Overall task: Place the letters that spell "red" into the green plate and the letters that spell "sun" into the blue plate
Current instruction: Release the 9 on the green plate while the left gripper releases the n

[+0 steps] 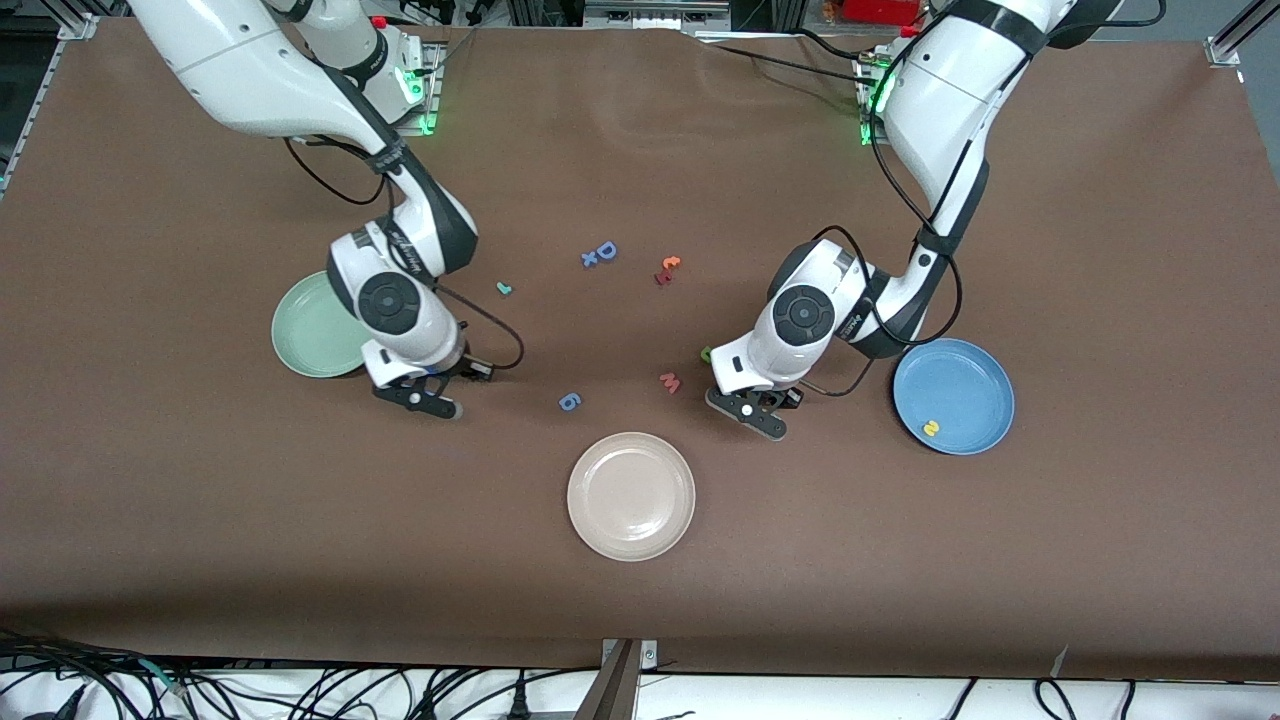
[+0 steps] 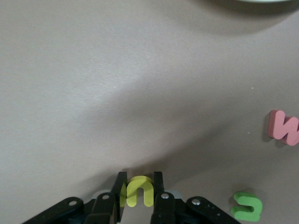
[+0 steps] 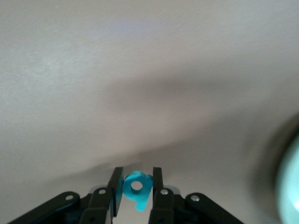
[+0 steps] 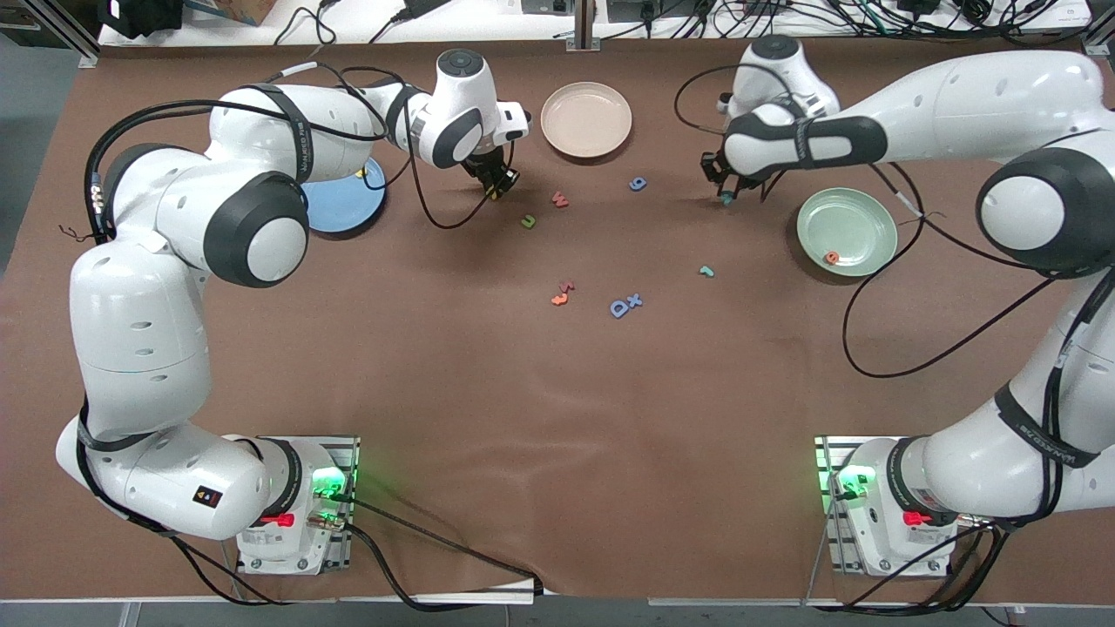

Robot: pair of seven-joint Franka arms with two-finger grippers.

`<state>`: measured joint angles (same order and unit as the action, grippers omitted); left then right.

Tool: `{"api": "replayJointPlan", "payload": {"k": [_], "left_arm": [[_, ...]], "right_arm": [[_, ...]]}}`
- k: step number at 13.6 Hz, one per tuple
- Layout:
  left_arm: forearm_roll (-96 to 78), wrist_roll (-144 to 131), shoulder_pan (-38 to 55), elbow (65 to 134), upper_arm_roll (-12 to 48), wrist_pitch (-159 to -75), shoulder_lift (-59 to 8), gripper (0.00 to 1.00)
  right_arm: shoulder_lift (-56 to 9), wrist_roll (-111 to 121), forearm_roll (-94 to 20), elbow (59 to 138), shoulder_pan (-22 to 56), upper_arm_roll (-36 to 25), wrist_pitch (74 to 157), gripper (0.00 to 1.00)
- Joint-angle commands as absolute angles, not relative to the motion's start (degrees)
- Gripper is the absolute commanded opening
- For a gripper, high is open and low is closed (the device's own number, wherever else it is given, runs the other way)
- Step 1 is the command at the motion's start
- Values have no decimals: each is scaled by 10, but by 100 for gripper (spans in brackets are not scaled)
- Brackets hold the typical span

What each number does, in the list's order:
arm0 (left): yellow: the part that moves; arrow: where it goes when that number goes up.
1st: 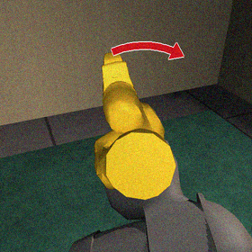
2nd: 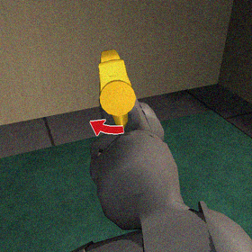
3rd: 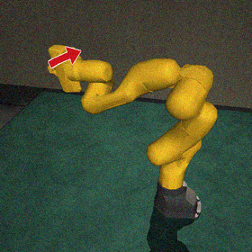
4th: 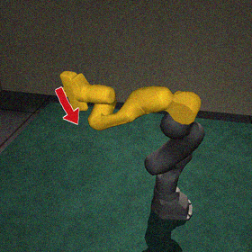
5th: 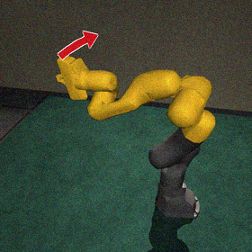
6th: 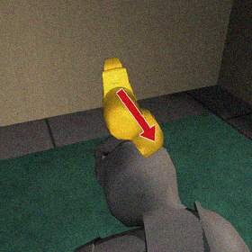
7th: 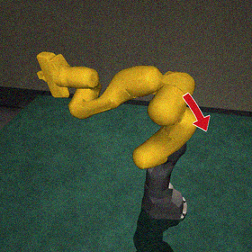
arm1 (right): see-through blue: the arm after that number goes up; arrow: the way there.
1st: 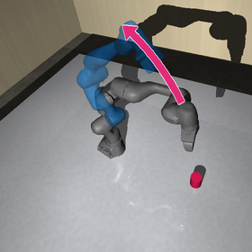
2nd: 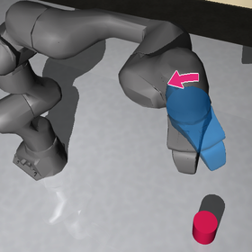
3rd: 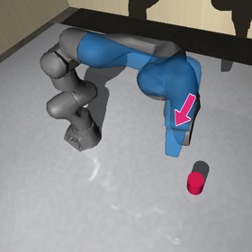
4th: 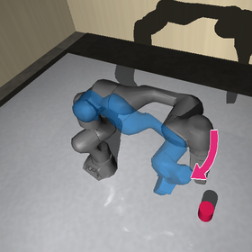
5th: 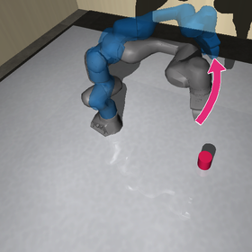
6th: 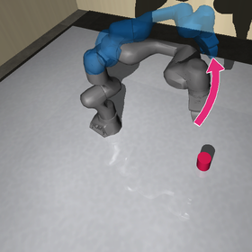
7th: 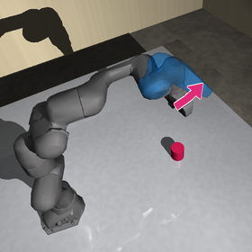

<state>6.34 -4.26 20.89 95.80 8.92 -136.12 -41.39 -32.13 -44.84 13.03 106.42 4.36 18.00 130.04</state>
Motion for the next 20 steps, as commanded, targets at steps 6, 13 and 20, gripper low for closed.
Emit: {"api": "replayJointPlan", "payload": {"k": [6,13,20], "left_arm": [[82,36,150,955,91,-1242,-353,25],[82,158,57,955,91,-1140,-311,25],[83,256,-15,954,88,-1140,-319,27]], "right_arm": [[-201,-198,69,1141,-46,136,1160,11],[-192,-137,69,1272,-47,66,1286,14],[-193,-143,69,1296,-47,59,1308,87]]}}
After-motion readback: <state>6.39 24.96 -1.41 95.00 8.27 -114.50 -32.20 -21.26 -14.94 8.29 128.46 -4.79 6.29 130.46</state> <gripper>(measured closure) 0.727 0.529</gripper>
